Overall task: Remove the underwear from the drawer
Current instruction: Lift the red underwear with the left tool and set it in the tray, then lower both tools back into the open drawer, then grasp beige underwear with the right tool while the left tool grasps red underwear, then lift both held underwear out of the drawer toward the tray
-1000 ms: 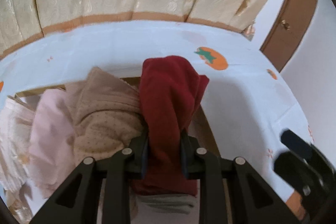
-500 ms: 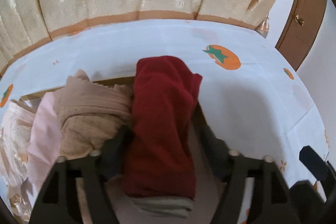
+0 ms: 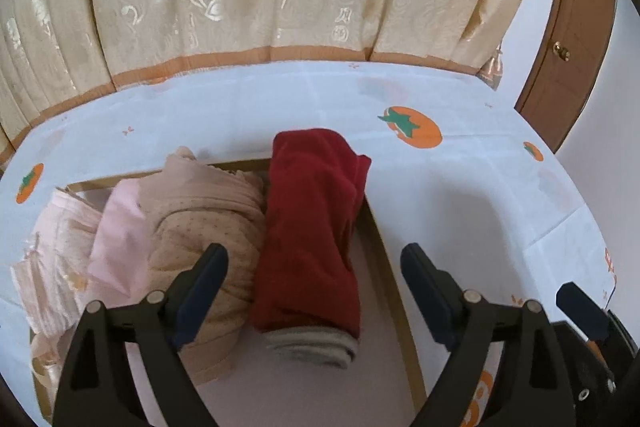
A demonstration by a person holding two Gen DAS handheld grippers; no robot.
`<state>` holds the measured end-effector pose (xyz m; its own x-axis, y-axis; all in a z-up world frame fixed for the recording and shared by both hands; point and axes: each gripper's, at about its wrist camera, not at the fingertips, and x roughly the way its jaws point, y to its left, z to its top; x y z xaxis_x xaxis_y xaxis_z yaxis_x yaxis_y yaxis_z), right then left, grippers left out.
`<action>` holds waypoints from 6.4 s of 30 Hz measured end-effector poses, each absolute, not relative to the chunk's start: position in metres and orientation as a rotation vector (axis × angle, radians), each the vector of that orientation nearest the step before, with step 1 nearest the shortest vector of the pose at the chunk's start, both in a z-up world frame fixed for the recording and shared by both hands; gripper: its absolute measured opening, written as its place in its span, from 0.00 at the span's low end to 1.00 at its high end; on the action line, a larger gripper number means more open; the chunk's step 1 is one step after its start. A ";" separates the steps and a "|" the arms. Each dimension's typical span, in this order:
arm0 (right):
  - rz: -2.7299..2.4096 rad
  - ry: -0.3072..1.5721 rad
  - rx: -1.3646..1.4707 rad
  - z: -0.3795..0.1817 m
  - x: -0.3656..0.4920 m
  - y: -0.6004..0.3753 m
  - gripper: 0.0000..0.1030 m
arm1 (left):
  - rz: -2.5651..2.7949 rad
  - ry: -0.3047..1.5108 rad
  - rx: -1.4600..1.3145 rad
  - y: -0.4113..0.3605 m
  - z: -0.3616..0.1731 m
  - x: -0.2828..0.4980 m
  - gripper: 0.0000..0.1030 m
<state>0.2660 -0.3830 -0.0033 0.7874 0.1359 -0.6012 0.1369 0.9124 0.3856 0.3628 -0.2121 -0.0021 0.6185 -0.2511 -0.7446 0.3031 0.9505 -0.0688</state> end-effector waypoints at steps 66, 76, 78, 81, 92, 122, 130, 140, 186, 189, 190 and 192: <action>0.763 1.550 0.126 -0.199 0.143 -0.134 0.73 | -0.335 1.223 0.254 0.016 -0.142 0.119 0.99; 0.683 1.655 0.172 -0.228 0.140 -0.128 0.57 | -0.319 1.275 0.261 0.009 -0.158 0.129 0.99; 0.658 1.664 0.211 -0.231 0.142 -0.137 0.52 | -0.316 1.275 0.299 0.004 -0.160 0.129 0.99; 0.617 1.636 0.218 -0.229 0.142 -0.150 0.45 | -0.313 1.274 0.336 -0.002 -0.162 0.129 0.99; 0.527 1.370 0.490 -0.185 0.141 -0.218 0.41 | -0.318 1.302 0.306 -0.014 -0.174 0.133 0.83; 0.578 1.170 0.626 -0.135 0.142 -0.251 0.41 | -0.405 1.238 0.230 -0.017 -0.151 0.122 0.29; 0.573 1.115 0.698 -0.123 0.140 -0.267 0.41 | -0.424 1.150 0.079 0.018 -0.107 0.112 0.28; 0.613 1.011 0.681 -0.065 0.151 -0.267 0.41 | -0.462 0.926 0.085 0.022 -0.029 0.125 0.11; 0.629 0.838 0.735 -0.006 0.203 -0.237 0.41 | -0.450 0.809 0.060 0.036 0.011 0.153 0.30; 0.595 0.788 0.729 0.002 0.220 -0.225 0.41 | -0.425 0.766 0.097 0.027 0.022 0.170 0.30; 0.586 0.776 0.727 0.002 0.224 -0.221 0.41 | -0.412 0.752 0.112 0.021 0.023 0.179 0.30; 0.564 0.748 0.722 0.003 0.236 -0.213 0.41 | -0.388 0.745 0.116 0.012 0.022 0.197 0.30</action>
<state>0.2361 -0.2129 0.0031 0.6099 0.6812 -0.4049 -0.2011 0.6272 0.7524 0.1974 0.0124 0.0216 0.6681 -0.3022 -0.6799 0.3838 0.9228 -0.0330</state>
